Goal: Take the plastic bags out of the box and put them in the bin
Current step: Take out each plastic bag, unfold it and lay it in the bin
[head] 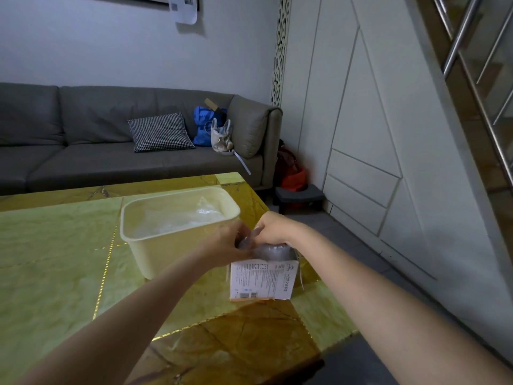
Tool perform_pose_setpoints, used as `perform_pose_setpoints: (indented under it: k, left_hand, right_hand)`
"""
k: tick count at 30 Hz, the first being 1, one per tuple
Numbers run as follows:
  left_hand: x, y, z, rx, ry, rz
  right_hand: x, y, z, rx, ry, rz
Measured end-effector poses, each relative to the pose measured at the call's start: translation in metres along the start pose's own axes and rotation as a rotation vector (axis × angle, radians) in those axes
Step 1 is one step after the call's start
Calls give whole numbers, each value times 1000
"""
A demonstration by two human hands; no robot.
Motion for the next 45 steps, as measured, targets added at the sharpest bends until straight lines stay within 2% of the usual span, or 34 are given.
perform_pose_setpoints:
  k: [3,7,8,11,12,14,17,20,22,25,28,30,32,34,37,39,42,43,45]
  left_hand:
    - [4,0,9,62,-59,-32]
    - [7,3,11,35,-54,-12]
    - [7,1,11,40,-101,-20]
    - [15,0,13,74,-198,-71]
    - [17,-2,13,85,-211,-89]
    - [7,-7,10,112,-377,-81]
    - [-24,-17,-5,162,-796,28]
    - [-29,-22,-15,230,-979,13]
    - [-21,-22,-23,219,-1061,-13]
    - [-1,-15,-47,25,-1248,-96]
    - [24,-14,-69,-237,-1312,-213]
    - [35,-12,-80,-305,-1221,-221]
    - [33,-9,-87,-289,-1187,-183]
    - [34,-7,-89,-280,-1185,-165]
    - [51,-12,-96,-384,-1177,-190]
    - [75,-22,-104,-496,-1133,-310]
    - [113,-43,-132,-751,-952,-510]
    - [118,-48,-144,-838,-887,-515]
    - [108,-49,-169,-936,-759,-400]
  right_hand:
    - [8,0,-3,-34,143,-41]
    - [21,-2,-22,-192,95,-92]
    - [30,-5,-35,-235,203,-141]
    - [38,-17,-104,-389,831,-276]
    - [38,-21,-125,-434,956,-304]
    - [39,-26,-151,-502,919,-308]
    - [35,-22,-148,-525,719,-247]
    - [21,-16,-144,-632,652,-221]
    - [15,-18,-145,-684,609,-212]
    - [20,-20,-132,-579,498,-211]
    - [36,-15,-107,-276,555,-292]
    - [49,-16,-88,-33,667,-345]
    - [56,-15,-81,47,761,-357]
    - [52,-7,-88,-65,822,-311]
    - [36,2,-102,-288,891,-229]
    - [25,3,-113,-441,711,-172]
    - [33,-2,-128,-590,286,-165]
    - [44,-4,-130,-620,165,-200]
    - [73,-6,-129,-641,-32,-290]
Point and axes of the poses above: each hand's wrist, its own y-axis towards the middle knuckle, its own z-axis out of the palm, x = y × z, the point moved 10 cm from there along y, towards the middle knuckle, and after that the axes turned 8 degrees about -y, right-handed, at the moved point
